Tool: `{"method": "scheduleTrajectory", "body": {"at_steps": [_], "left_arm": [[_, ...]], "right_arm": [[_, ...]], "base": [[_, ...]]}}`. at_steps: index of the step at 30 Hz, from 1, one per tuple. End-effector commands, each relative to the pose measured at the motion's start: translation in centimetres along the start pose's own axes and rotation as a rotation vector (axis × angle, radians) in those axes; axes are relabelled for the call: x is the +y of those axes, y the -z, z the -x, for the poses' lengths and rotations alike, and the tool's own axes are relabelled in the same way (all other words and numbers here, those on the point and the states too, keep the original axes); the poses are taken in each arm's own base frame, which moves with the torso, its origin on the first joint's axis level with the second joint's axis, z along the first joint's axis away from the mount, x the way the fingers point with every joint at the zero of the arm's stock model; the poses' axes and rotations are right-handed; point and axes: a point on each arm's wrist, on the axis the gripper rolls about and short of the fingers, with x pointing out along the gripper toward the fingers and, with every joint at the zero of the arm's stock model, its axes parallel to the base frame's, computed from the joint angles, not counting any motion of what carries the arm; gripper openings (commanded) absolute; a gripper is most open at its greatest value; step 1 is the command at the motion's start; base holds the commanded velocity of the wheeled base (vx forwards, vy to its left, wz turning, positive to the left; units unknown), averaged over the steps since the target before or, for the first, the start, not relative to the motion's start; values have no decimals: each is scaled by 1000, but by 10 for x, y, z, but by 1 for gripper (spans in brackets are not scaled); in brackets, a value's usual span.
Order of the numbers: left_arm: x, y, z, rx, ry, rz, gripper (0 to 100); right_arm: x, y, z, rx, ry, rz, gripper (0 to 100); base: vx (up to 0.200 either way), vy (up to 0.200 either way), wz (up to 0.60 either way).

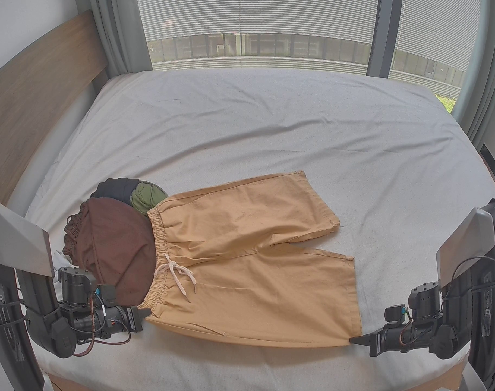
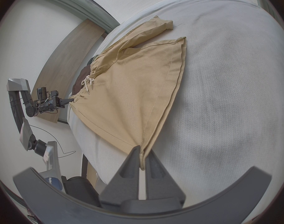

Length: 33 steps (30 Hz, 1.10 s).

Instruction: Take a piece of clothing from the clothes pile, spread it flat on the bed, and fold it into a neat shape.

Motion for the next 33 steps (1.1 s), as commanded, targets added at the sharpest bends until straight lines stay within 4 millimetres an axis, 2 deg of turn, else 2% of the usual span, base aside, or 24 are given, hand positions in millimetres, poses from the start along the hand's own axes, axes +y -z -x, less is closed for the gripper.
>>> {"method": "scheduleTrajectory", "body": {"at_steps": [1, 16, 23, 27, 33], "left_arm": [[0, 6, 4, 23, -6, 1, 0], [-2, 23, 20, 84, 23, -21, 0], [-2, 23, 20, 85, 24, -27, 0], [-2, 16, 17, 18, 38, -44, 0], [-2, 1, 11, -87, 59, -71, 0]], "right_arm": [[1, 3, 3, 13, 2, 1, 0], [2, 5, 5, 22, 3, 4, 0], [2, 4, 5, 17, 1, 32, 0], [6, -3, 11, -20, -34, 50, 0], [15, -26, 23, -143, -61, 105, 0]], "base": [[0, 0, 0], [0, 0, 0], [0, 0, 0], [0, 0, 0], [0, 0, 0]]}}
